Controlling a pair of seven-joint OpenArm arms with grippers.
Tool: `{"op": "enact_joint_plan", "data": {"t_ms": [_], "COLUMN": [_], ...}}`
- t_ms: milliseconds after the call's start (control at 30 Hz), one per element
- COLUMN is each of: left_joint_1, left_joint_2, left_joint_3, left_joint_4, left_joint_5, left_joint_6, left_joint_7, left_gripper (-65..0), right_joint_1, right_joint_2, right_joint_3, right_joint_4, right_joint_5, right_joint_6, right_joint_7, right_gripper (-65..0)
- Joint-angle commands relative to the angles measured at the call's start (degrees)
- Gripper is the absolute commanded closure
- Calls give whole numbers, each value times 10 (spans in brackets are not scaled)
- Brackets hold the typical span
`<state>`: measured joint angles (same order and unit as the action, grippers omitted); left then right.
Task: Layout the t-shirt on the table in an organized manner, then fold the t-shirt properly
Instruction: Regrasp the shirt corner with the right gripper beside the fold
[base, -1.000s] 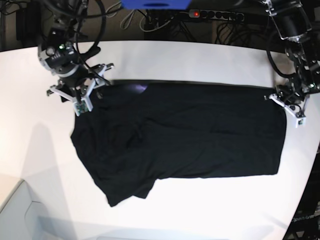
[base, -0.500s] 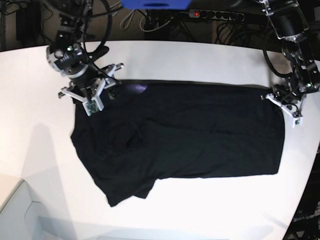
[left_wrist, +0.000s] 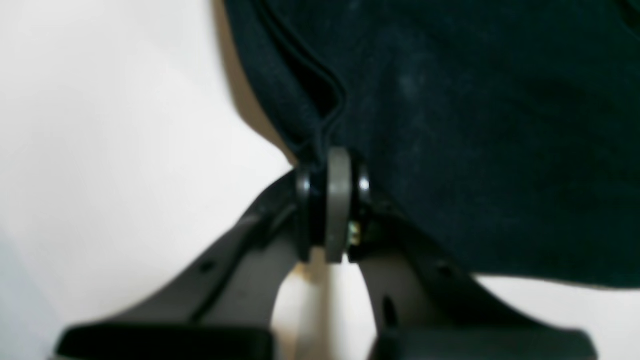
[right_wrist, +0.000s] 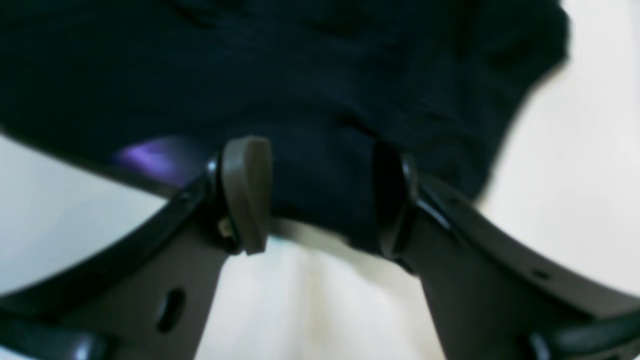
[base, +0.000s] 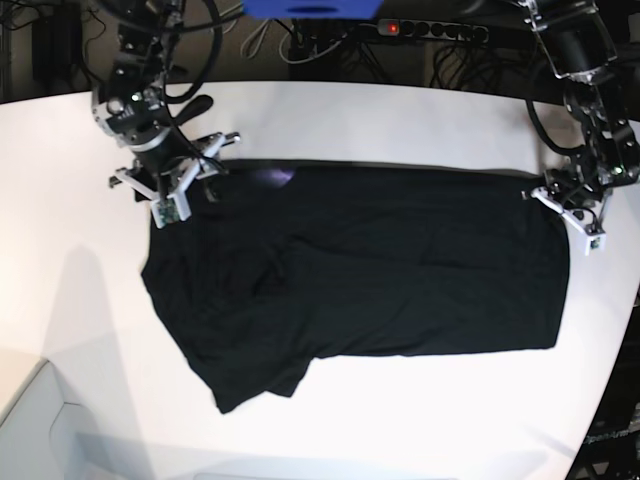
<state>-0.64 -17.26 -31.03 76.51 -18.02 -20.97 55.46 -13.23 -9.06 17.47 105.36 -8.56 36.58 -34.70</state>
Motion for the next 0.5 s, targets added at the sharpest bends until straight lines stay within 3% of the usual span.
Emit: {"op": "enact_joint_plan", "data": {"t_ms": [0, 467], "left_joint_1": [-7, -12], "left_joint_2": [-8, -6], "left_joint_3": [-2, -1], "left_joint_4": [10, 10], "left_joint_5": [-3, -3], "left_joint_6": [2, 2], "left_joint_7": [-6, -6], "left_gripper": [-1, -1], "right_joint_1": [5, 16], "right_joint_2": [1, 1], "right_joint_3": [2, 27], "right_joint_4": [10, -23], "right_joint_5": [10, 11], "right_joint_6": [-2, -2], "right_joint_7": [14, 14], "right_gripper": [-325, -325]}}
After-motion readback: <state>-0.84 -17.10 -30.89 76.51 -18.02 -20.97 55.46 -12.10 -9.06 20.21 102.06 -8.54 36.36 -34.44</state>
